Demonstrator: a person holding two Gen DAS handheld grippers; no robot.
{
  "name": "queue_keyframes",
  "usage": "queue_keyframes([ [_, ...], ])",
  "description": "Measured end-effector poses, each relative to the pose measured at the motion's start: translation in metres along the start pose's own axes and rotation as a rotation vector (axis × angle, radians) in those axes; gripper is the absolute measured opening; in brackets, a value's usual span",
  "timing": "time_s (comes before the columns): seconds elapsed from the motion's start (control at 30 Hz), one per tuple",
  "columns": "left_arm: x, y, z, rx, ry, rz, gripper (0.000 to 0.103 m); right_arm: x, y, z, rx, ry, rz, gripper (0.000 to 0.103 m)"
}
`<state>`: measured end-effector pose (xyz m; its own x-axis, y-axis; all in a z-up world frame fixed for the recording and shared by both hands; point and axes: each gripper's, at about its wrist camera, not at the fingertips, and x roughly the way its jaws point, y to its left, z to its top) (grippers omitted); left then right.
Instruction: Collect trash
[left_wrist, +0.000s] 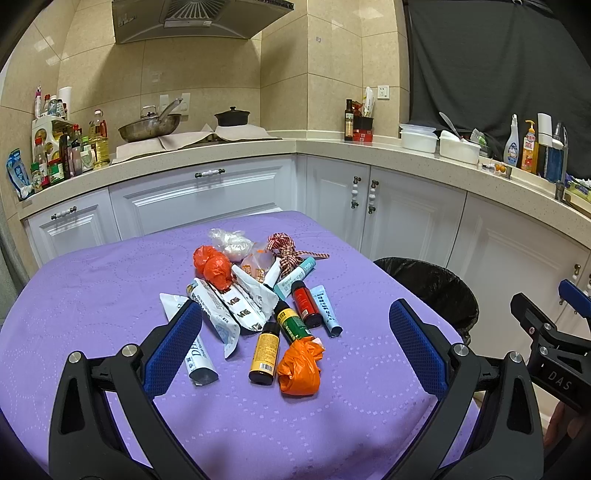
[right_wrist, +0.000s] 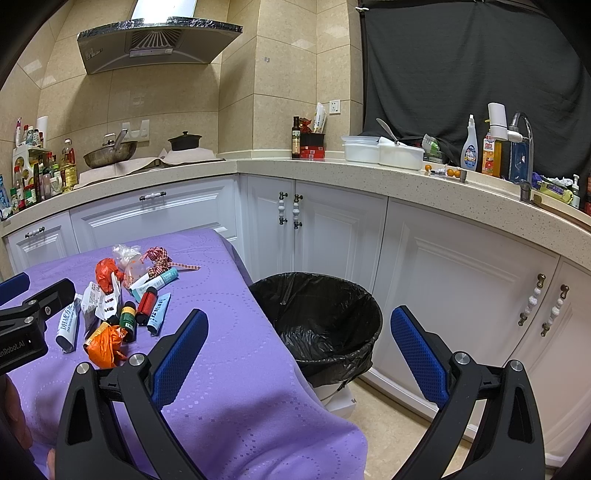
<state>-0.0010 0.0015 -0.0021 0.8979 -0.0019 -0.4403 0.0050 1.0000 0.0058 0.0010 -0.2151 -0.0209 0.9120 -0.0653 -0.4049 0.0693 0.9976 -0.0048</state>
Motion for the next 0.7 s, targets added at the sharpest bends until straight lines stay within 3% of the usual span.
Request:
queue_keyframes([
  [0.37,0.003,0.005,-0.008,0.004,0.014,0.004,0.099,0.001,0.004,-0.002,-0.007,0.007,0.014,0.096],
  [0.53,0.004,0.02,-0.019,0.013,0.029,0.048,0.099,0.011,0.018,-0.007,-0.036,0.031,0.07,0.096],
  [0.7,0.004,0.049,-0.032,-0.018,0.071,0.1,0.099,0.017,0.058,-0.012,-0.072,0.043,0.17,0.096],
])
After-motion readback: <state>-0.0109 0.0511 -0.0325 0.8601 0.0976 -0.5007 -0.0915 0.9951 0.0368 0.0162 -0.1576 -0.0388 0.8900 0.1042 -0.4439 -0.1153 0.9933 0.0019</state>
